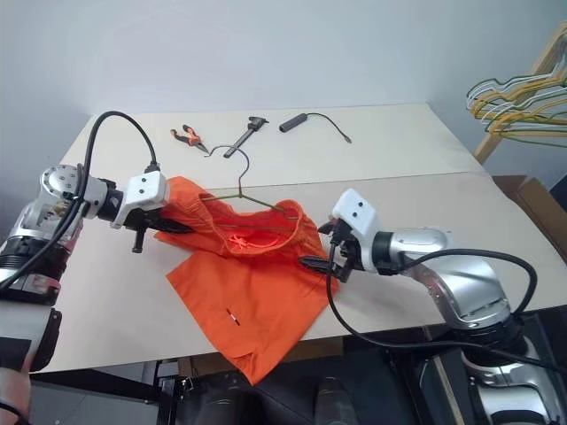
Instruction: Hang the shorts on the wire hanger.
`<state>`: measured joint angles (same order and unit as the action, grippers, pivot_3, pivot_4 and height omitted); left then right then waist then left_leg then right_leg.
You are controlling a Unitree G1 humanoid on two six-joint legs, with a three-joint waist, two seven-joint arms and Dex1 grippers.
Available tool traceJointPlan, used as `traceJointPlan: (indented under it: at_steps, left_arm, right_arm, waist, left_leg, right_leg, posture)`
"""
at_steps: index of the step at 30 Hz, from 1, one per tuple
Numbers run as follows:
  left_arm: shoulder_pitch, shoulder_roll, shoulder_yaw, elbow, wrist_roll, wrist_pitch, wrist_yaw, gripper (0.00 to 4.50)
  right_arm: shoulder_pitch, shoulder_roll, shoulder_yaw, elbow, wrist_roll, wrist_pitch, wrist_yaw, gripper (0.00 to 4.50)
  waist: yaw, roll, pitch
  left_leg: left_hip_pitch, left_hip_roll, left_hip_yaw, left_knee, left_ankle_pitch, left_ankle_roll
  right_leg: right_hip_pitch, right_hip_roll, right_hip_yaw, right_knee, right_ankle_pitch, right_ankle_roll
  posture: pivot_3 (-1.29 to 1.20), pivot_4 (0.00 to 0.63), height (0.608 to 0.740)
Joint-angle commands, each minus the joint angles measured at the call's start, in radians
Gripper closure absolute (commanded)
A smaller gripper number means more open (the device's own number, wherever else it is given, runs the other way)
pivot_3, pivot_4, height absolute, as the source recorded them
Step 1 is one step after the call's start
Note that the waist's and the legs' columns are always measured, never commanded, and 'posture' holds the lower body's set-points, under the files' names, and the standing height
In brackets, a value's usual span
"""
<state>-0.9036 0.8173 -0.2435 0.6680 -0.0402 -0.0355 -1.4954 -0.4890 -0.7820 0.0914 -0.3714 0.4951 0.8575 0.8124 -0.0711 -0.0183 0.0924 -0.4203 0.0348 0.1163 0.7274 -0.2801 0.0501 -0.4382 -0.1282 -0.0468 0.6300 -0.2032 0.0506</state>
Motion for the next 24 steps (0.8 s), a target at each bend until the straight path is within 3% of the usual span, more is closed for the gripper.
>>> traceJointPlan:
  at_steps: [1, 5, 13, 17, 24]
  left_arm:
    - [-0.039, 0.015, 0.033, -0.018, -0.006, -0.016, -0.019, 4.5]
    - [-0.046, 0.011, 0.026, -0.007, 0.003, -0.034, -0.046, 4.5]
    - [-0.083, -0.012, 0.019, 0.034, 0.032, -0.056, -0.057, 4.5]
    - [-0.086, -0.015, 0.024, 0.035, 0.036, -0.06, -0.068, 4.5]
    - [-0.088, -0.005, 0.032, 0.039, 0.035, -0.063, -0.078, 4.5]
  right_arm:
    - [-0.101, -0.036, -0.137, 0.044, 0.048, -0.055, 0.059, 0.04]
    - [-0.253, 0.018, -0.113, 0.102, 0.082, -0.047, 0.1, 0.04]
    - [-0.496, 0.266, 0.176, 0.269, -0.059, -0.039, 0.084, 0.04]
    - [-0.55, 0.376, 0.21, 0.36, -0.092, -0.056, 0.06, 0.85]
    - [-0.562, 0.426, 0.193, 0.42, -0.102, -0.092, 0.096, 3.34]
  waist:
    - [0.001, 0.0, 0.0]
    - [-0.009, 0.0, -0.001]
    - [-0.036, 0.0, -0.005]
    - [-0.039, -0.001, -0.006]
    - [-0.042, -0.001, -0.006]
  left_leg:
    - [0.0, 0.0, 0.0, 0.0, 0.0, 0.0]
    - [0.001, 0.001, 0.001, 0.0, 0.0, 0.0]
    - [0.001, 0.001, 0.001, 0.001, 0.001, -0.001]
    - [-0.002, 0.0, 0.001, 0.001, 0.002, -0.004]
    - [-0.002, 0.0, 0.0, 0.001, 0.002, -0.004]
  right_leg:
    - [0.0, 0.0, 0.0, 0.0, 0.0, 0.0]
    - [0.0, 0.0, 0.001, 0.001, 0.0, 0.0]
    - [0.0, 0.0, 0.001, 0.003, 0.001, 0.0]
    - [-0.002, 0.0, 0.0, 0.007, 0.001, 0.001]
    - [-0.001, 0.0, 0.0, 0.006, 0.001, 0.001]
  posture:
    - [-0.11, 0.044, 0.74]
    - [-0.12, 0.035, 0.74]
    - [-0.12, 0.037, 0.74]
    - [-0.12, 0.039, 0.74]
    - [-0.11, 0.041, 0.74]
